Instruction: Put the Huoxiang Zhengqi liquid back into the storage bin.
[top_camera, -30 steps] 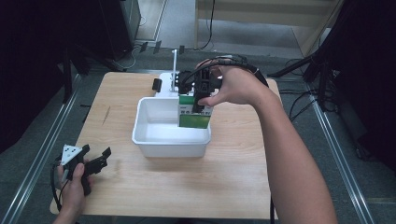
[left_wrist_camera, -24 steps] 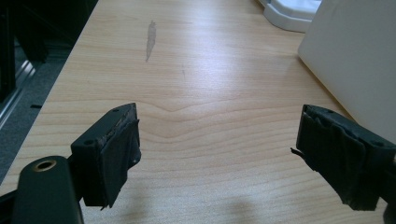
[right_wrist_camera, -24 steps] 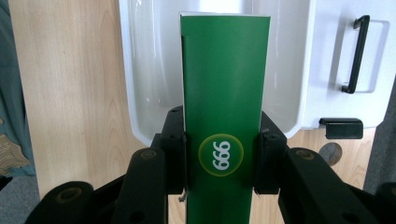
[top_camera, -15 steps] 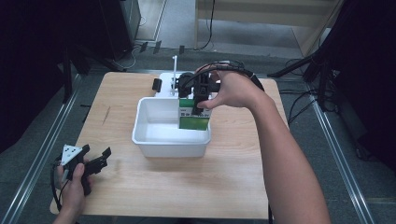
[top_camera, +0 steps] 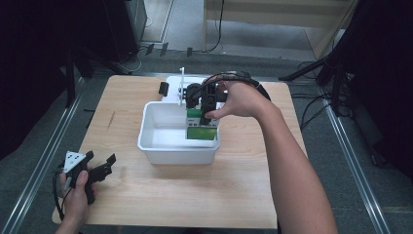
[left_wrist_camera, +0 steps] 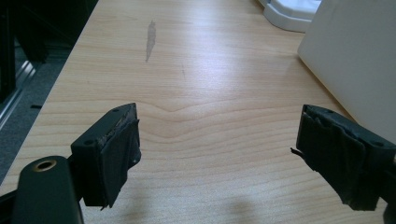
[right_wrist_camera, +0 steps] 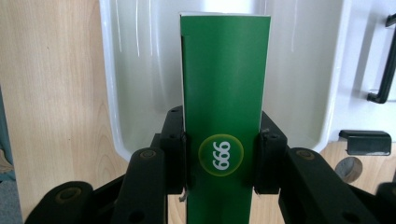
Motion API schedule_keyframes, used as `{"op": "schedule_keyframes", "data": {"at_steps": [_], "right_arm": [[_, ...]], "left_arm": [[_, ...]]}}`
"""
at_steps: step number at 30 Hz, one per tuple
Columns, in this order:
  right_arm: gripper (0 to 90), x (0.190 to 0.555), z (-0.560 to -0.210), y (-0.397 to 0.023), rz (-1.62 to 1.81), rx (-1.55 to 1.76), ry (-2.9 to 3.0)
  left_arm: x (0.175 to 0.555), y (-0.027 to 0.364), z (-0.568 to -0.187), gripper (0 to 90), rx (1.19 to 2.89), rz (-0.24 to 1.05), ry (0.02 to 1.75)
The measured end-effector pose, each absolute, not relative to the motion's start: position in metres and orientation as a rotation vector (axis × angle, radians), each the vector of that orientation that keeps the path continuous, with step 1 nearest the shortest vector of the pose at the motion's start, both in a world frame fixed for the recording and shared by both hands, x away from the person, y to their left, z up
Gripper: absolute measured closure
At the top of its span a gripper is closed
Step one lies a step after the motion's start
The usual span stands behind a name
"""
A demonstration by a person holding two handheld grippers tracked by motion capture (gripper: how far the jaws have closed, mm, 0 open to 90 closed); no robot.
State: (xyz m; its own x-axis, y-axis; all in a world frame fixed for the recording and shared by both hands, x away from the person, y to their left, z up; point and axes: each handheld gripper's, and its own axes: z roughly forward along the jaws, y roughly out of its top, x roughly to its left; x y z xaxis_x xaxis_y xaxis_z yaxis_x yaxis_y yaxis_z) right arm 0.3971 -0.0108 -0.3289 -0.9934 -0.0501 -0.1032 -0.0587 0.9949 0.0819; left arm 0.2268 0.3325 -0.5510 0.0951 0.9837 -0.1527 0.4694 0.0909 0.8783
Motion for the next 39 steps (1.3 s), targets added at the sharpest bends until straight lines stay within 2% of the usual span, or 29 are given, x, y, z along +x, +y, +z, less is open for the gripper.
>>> {"op": "schedule_keyframes", "data": {"at_steps": [39], "right_arm": [[64.0, 0.410, -0.381, -0.005, 0.071, -0.117, 3.070]], "left_arm": [[0.227, 0.332, -0.551, 14.0, 1.507, 0.753, 1.501]]}}
